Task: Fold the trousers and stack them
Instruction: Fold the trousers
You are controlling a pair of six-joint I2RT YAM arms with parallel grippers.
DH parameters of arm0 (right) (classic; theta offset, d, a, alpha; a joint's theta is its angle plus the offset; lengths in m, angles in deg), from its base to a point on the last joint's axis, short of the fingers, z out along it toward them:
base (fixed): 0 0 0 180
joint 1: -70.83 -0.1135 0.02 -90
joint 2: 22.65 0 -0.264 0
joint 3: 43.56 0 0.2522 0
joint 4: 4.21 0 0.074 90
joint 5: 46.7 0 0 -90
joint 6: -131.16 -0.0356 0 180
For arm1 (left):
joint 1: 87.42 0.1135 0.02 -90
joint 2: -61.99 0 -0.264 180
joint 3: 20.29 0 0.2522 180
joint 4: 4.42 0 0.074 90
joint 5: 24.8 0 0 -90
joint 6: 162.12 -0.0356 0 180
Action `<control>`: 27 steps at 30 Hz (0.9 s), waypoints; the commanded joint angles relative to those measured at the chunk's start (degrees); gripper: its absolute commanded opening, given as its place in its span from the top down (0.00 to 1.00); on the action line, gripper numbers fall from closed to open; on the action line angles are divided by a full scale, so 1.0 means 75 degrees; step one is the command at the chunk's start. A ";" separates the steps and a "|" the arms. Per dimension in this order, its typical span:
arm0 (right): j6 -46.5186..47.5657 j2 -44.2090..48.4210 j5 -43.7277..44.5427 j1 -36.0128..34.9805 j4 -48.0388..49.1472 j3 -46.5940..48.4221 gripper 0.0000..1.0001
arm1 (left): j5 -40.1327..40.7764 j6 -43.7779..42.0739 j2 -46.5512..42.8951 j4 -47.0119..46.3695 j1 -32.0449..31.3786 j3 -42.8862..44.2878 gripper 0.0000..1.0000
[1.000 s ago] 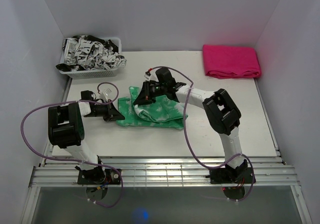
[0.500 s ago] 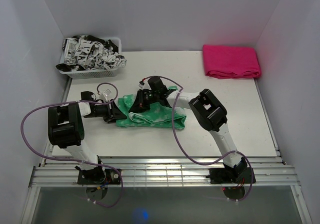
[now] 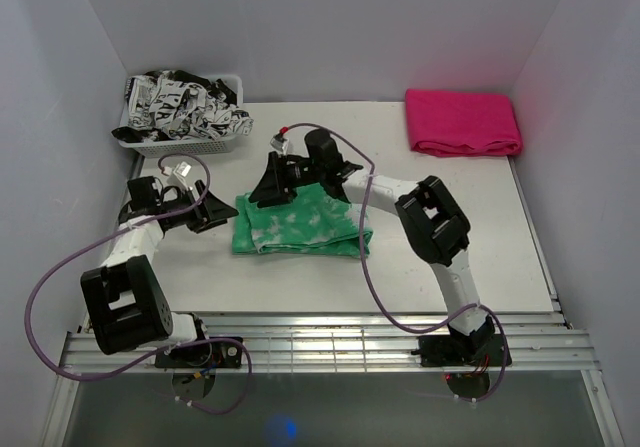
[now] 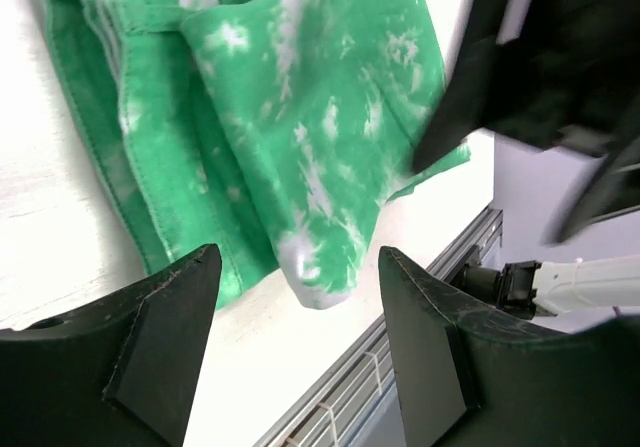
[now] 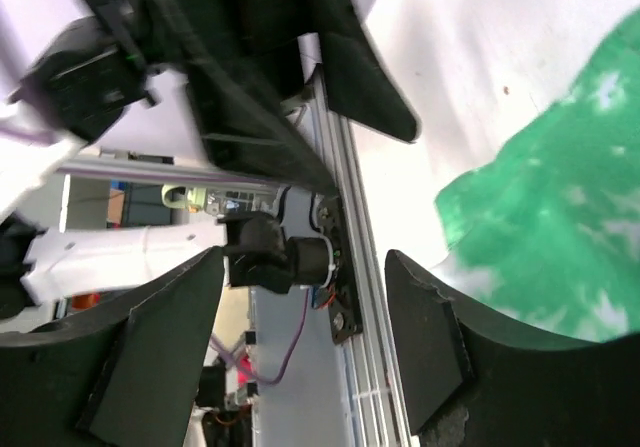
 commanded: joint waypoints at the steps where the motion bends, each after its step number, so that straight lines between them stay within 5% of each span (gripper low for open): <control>1: 0.1552 0.1535 -0.0732 0.0940 -0.0750 -0.0044 0.29 | 0.0153 -0.0151 -0.0082 0.0362 -0.0368 0.0496 0.26; 5: 0.5600 0.3394 0.0693 0.1902 -0.4733 -0.0571 0.30 | 0.0540 -0.0084 0.0059 0.0425 -0.0814 0.0463 0.31; 6: 0.6018 0.3761 0.1846 0.2067 -0.5656 -0.1187 0.30 | 0.0657 -0.0037 0.0071 0.0354 -0.0954 0.0404 0.31; 10: 0.6538 0.5893 0.4140 0.2875 -0.5550 -0.3919 0.22 | 0.0752 0.0267 0.0456 0.0025 -0.1096 0.0334 0.32; 11: 0.6503 0.6512 0.4433 0.2900 -0.5525 -0.4388 0.08 | 0.0694 0.0395 0.0528 -0.0114 -0.1143 0.0322 0.32; 12: 0.6538 0.6715 0.4726 0.2900 -0.5525 -0.4787 0.05 | 0.0705 0.0443 0.0610 -0.0151 -0.1213 0.0299 0.32; 16: 0.6724 0.7384 0.4554 0.2889 -0.4848 -0.6603 0.07 | 0.0822 0.0584 0.0949 -0.0455 -0.1611 0.0357 0.32; 19: 0.7448 0.7153 0.4588 0.2877 -0.4540 -0.6702 0.17 | 0.0951 0.0678 0.1394 -0.0491 -0.1869 0.0591 0.35; 27: 0.8097 0.6025 0.4613 0.2877 -0.4778 -0.6501 0.18 | 0.1139 0.0666 0.2087 -0.0245 -0.1940 0.0931 0.50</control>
